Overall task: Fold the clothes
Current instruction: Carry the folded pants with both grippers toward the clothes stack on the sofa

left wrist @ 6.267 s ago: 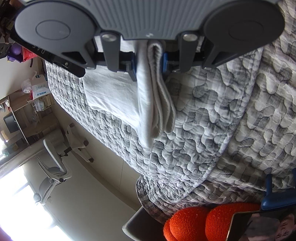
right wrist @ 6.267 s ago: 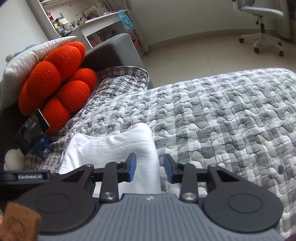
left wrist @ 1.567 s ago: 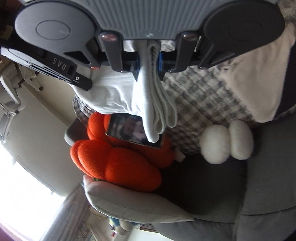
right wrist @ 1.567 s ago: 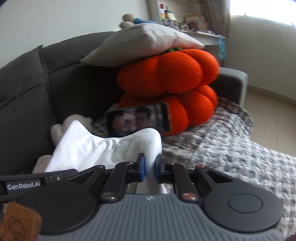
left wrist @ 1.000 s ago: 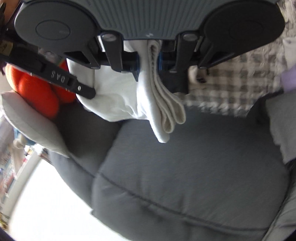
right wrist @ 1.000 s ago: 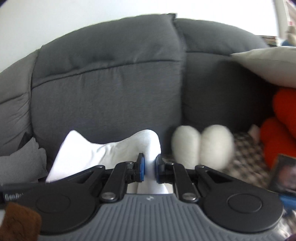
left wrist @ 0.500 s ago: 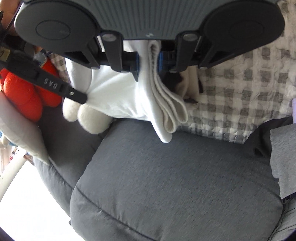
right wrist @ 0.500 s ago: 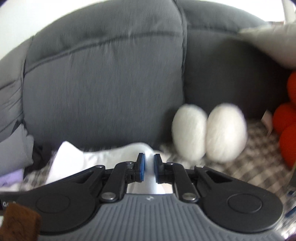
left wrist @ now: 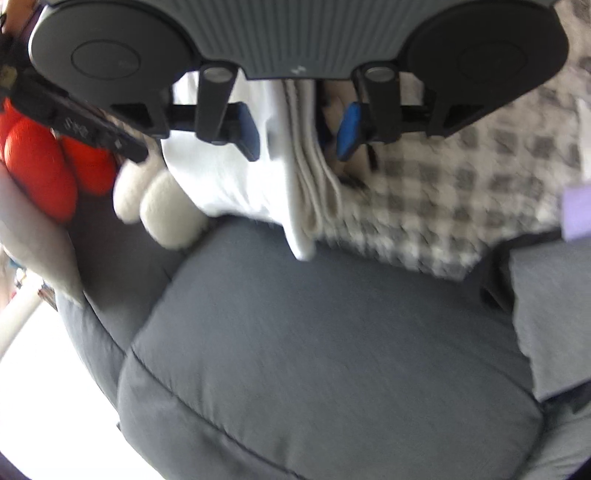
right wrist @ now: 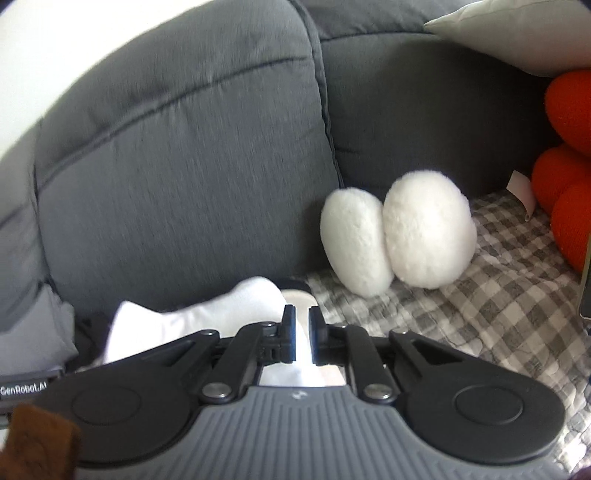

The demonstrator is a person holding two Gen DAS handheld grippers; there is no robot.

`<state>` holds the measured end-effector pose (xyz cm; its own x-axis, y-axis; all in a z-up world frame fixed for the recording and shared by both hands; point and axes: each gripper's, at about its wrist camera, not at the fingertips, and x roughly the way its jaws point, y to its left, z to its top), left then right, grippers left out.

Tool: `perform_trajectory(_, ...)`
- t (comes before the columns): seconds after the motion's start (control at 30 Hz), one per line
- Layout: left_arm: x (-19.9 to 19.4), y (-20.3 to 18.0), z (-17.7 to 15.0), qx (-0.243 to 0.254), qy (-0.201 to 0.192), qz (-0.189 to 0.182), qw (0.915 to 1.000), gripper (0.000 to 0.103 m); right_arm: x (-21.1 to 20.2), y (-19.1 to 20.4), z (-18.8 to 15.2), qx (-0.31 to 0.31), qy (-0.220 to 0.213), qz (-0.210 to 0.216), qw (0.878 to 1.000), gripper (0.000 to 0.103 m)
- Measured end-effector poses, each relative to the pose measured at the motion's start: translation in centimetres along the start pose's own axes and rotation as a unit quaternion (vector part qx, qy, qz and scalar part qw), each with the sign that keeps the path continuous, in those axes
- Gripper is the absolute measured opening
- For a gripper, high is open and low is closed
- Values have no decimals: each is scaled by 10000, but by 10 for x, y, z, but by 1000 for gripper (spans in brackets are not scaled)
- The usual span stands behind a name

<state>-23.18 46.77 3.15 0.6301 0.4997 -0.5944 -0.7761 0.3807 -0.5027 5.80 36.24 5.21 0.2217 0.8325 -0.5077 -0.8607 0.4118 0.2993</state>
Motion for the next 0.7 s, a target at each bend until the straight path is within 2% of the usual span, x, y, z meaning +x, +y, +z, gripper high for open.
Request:
perform_trajectory(0.03,0,2,3,-35,-19,14,10000,48,2,0,0,-5,21,32,10000,15)
perform_trajectory(0.07,2,2,5,-50,-7,22,10000,48,5,0,-1,-11,64,51,10000,22)
perform_trajectory(0.1,5,0,6,-25,42,36,10000,47,10,0,-2,-1,115,67,9999,30)
perform_trajectory(0.13,9,-1,8,-2,45,85,10000,46,15,0,-4,18,165,84,9998,46)
perform_trajectory(0.2,15,-3,11,40,44,173,9998,42,24,0,-9,34,283,82,9996,46)
perform_trajectory(0.23,16,-4,10,52,30,190,9998,39,27,2,-11,22,359,60,9993,45)
perform_trajectory(0.27,18,-5,10,65,17,207,9998,33,30,4,-14,-34,390,47,9992,36)
perform_trajectory(0.3,18,-6,9,89,-3,219,9997,29,31,7,-16,-123,376,59,9992,31)
perform_trajectory(0.33,17,-7,8,134,-35,222,9997,26,31,9,-16,-178,361,100,9991,19)
perform_trajectory(0.37,17,-7,8,159,-71,212,9996,21,29,11,-15,-218,306,108,9992,17)
perform_trajectory(0.6,7,-8,6,188,-400,-188,9988,19,7,14,-8,-362,-289,-40,9989,13)
perform_trajectory(0.63,10,-8,4,226,-357,-158,9990,19,8,12,-8,-365,-284,-75,9989,13)
perform_trajectory(0.7,23,-2,-1,167,-127,40,9998,21,19,9,-13,-346,-7,-153,9993,13)
